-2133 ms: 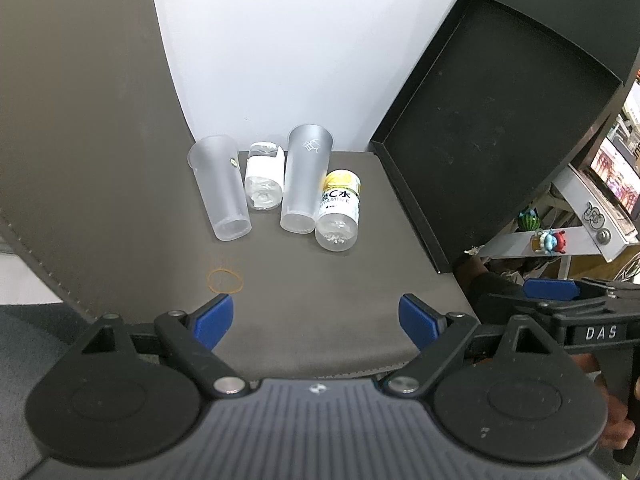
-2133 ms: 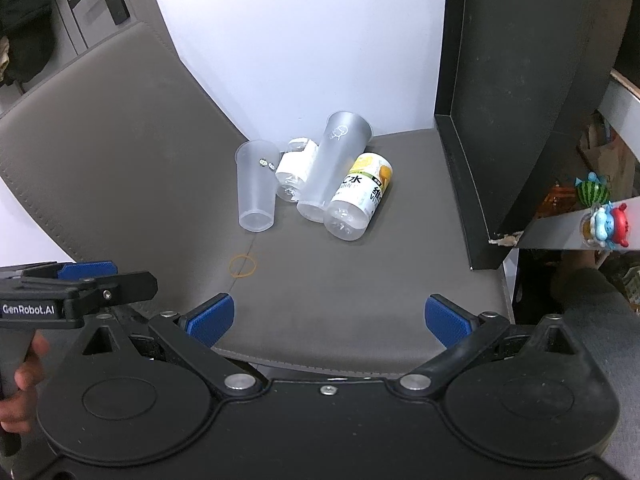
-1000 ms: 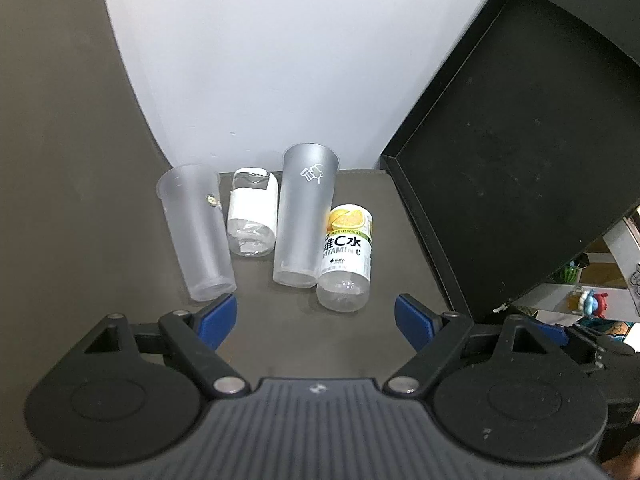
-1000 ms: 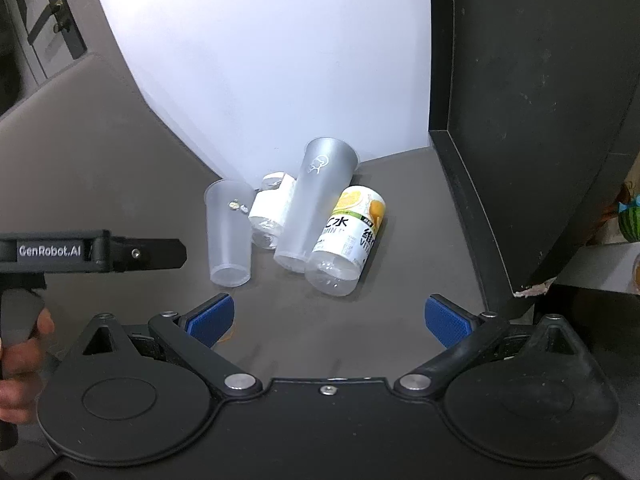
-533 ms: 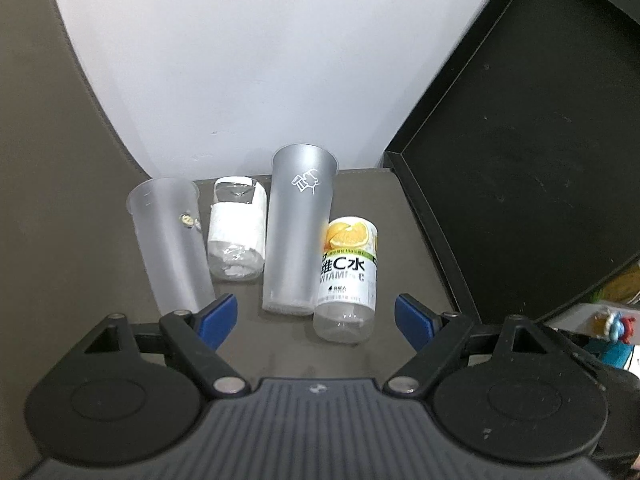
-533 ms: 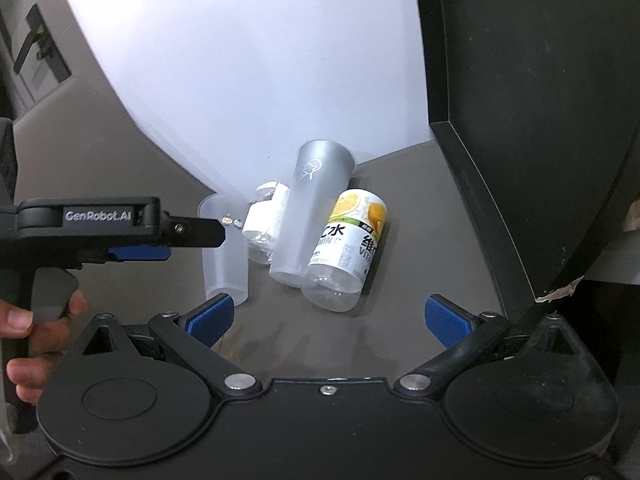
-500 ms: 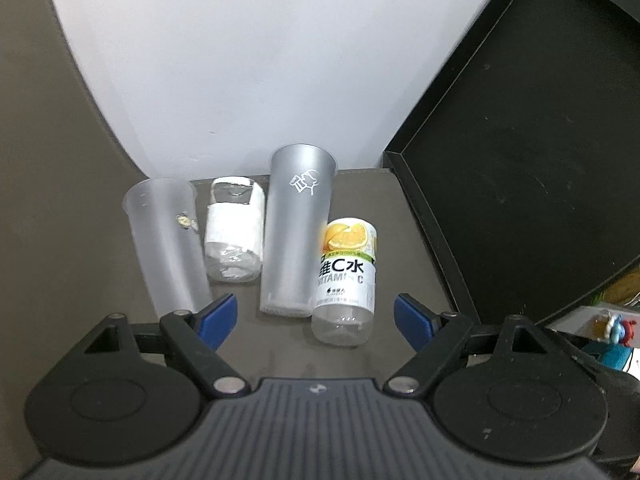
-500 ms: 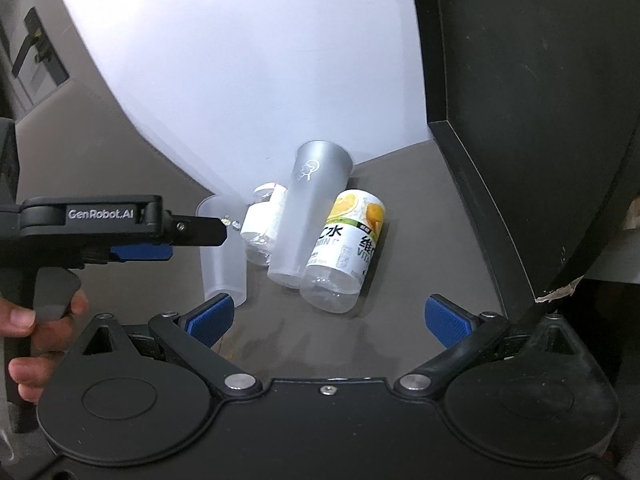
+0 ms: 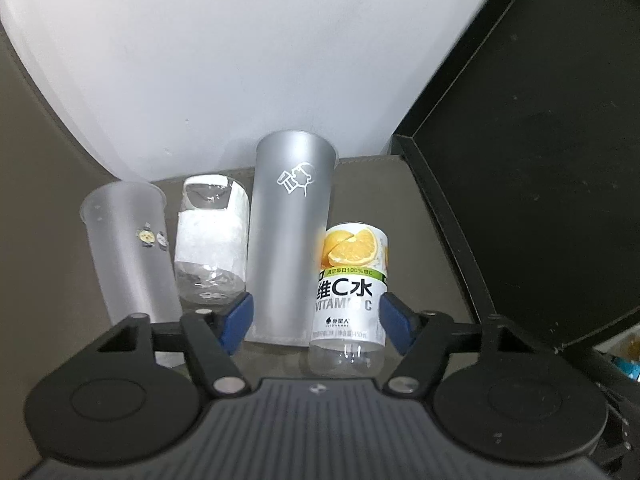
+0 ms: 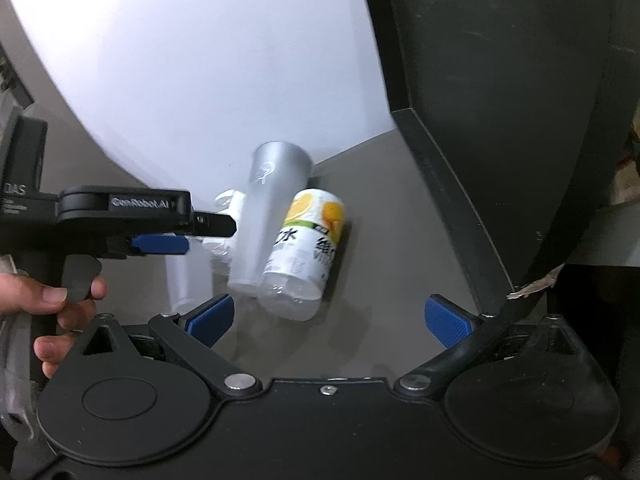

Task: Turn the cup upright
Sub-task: 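Close the left gripper around the body of the tall frosted cup, then lift the tall cup with the left gripper and bring it toward the right gripper, then grasp the cup with the right gripper while the left gripper opens and releases it, then turn the cup rim-up with the right gripper and carry it down, then set the cup base-down on the table and open the right gripper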

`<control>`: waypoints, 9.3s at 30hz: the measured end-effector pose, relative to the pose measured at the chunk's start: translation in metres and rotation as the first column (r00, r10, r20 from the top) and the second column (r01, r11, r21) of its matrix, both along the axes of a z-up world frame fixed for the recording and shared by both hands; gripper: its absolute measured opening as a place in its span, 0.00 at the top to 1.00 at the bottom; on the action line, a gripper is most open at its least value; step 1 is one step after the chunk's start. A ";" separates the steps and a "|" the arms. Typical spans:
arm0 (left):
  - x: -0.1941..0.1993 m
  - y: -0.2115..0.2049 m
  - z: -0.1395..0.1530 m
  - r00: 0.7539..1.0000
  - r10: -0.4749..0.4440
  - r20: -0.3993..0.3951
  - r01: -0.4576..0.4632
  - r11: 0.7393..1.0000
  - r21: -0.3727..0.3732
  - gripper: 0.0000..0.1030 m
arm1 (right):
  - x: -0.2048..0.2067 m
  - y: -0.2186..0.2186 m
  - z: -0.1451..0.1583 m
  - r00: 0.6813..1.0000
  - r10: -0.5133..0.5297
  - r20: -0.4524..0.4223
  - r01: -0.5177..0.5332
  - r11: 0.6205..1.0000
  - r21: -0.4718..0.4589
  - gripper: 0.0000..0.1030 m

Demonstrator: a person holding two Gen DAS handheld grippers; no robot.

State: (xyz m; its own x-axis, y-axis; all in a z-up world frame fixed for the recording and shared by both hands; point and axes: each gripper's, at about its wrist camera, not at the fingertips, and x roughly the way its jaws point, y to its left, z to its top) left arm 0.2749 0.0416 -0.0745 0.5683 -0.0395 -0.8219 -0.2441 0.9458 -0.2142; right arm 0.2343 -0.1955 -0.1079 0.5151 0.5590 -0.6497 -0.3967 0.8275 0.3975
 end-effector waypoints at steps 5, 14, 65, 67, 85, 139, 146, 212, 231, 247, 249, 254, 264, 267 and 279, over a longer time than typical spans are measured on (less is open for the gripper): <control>0.017 0.002 -0.013 1.000 -0.002 -0.018 0.002 1.000 0.002 0.41 | 0.004 -0.006 -0.004 1.000 -0.022 -0.014 0.022 1.000 0.010 0.00; 0.041 0.005 -0.037 0.998 0.002 -0.070 -0.001 1.000 0.008 0.44 | 0.006 -0.008 -0.008 0.999 -0.018 -0.046 0.018 1.000 0.005 0.00; 0.047 0.017 0.006 0.996 0.050 0.072 -0.049 0.999 -0.012 0.43 | 0.000 -0.007 -0.019 0.998 -0.008 -0.060 0.008 1.000 0.003 0.00; 0.049 0.015 0.009 0.996 0.043 0.080 -0.042 0.999 -0.012 0.43 | 0.000 -0.010 -0.019 0.998 -0.016 -0.060 0.017 1.000 0.013 0.00; 0.026 -0.016 0.038 0.987 -0.016 0.159 0.028 0.997 -0.075 0.43 | -0.004 -0.039 -0.018 0.994 -0.080 -0.070 0.092 0.976 0.195 0.00; -0.197 -0.036 0.065 0.968 -0.067 0.242 0.124 0.966 -0.227 0.43 | -0.052 -0.027 -0.026 0.852 0.160 -0.499 0.254 0.706 0.661 0.00; -0.217 -0.040 0.063 0.970 -0.079 0.230 0.134 0.963 -0.232 0.43 | -0.056 -0.028 -0.040 0.817 0.195 -0.543 0.302 0.656 0.691 0.00; -0.186 -0.013 0.116 0.955 0.007 0.298 0.054 0.979 -0.196 0.34 | -0.147 0.018 0.065 0.914 0.144 0.380 -0.090 0.984 -0.154 0.30; -0.162 -0.031 0.097 0.959 -0.021 0.284 0.089 0.969 -0.231 0.59 | -0.156 0.026 0.065 0.920 0.207 0.334 -0.124 0.960 -0.252 0.29; -0.145 -0.033 0.073 0.980 -0.034 0.198 0.080 0.970 -0.229 0.59 | -0.145 0.043 0.059 0.929 0.227 0.293 -0.139 0.946 -0.291 0.26; -0.144 -0.033 0.072 0.982 -0.033 0.186 0.075 0.971 -0.226 0.59 | -0.140 0.041 0.055 0.931 0.224 0.287 -0.138 0.947 -0.289 0.22; -0.142 -0.037 0.072 0.982 -0.042 0.182 0.077 0.979 -0.187 0.59 | -0.134 0.038 0.053 0.936 0.220 0.276 -0.144 0.952 -0.270 0.22; -0.141 -0.051 0.073 0.984 -0.079 0.162 0.107 0.980 -0.170 0.59 | -0.132 0.028 0.056 0.949 0.212 0.233 -0.153 0.957 -0.247 0.21; -0.141 -0.053 0.074 0.984 -0.083 0.161 0.110 0.980 -0.166 0.57 | -0.128 0.025 0.057 0.956 0.207 0.208 -0.159 0.962 -0.223 0.20; -0.143 -0.057 0.081 0.985 -0.112 0.130 0.126 0.987 -0.103 0.45 | -0.114 0.017 0.053 0.967 0.208 0.148 -0.179 0.966 -0.187 0.17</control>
State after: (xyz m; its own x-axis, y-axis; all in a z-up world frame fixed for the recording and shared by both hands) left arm 0.1320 -0.0157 0.0068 0.6508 -0.1991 -0.7327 -0.0966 0.9354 -0.3400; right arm 0.1201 -0.1780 -0.0544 0.5161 0.5469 -0.6593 -0.6044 0.7779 0.1722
